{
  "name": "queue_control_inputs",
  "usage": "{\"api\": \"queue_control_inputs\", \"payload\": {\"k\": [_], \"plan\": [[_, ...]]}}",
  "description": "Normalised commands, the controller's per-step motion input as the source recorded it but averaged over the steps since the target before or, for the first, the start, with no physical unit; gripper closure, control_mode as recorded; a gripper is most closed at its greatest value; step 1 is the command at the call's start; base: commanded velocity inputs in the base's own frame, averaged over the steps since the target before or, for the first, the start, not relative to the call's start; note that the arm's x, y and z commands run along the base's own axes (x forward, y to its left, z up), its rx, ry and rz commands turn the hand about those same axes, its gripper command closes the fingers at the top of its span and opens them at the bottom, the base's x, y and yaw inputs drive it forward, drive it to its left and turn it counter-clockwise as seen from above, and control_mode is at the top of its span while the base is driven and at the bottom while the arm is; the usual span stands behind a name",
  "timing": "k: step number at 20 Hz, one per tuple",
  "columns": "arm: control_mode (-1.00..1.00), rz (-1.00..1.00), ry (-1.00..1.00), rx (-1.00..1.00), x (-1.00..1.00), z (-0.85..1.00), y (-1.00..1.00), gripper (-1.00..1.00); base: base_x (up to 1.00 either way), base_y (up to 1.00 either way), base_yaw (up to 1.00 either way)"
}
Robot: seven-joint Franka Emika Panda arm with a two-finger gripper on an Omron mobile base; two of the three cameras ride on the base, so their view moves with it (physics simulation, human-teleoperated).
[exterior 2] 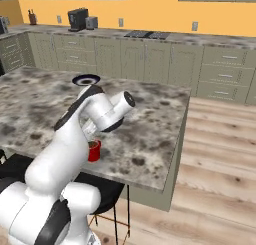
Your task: Pick up the marshmallow and place it in the cup of hot chocolate on the dining counter.
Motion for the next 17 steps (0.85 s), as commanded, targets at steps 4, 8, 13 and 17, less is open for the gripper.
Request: {"api": "queue_control_inputs", "payload": {"k": [4, 8, 13, 17], "plan": [[-1.00, -0.09, -0.06, 0.00, -0.79, 0.99, 0.00, -1.00, 0.00, 0.00, 0.00], [-1.00, -0.05, -0.14, 0.00, -0.80, 0.69, 0.00, -1.00, 0.00, 0.00, 0.00], [-1.00, 0.00, -0.26, 0.01, -1.00, 0.55, -0.03, -1.00, 0.00, 0.00, 0.00], [-1.00, 0.00, -0.22, 0.05, -0.93, 0.53, -0.09, -1.00, 0.00, 0.00, 0.00]]}}
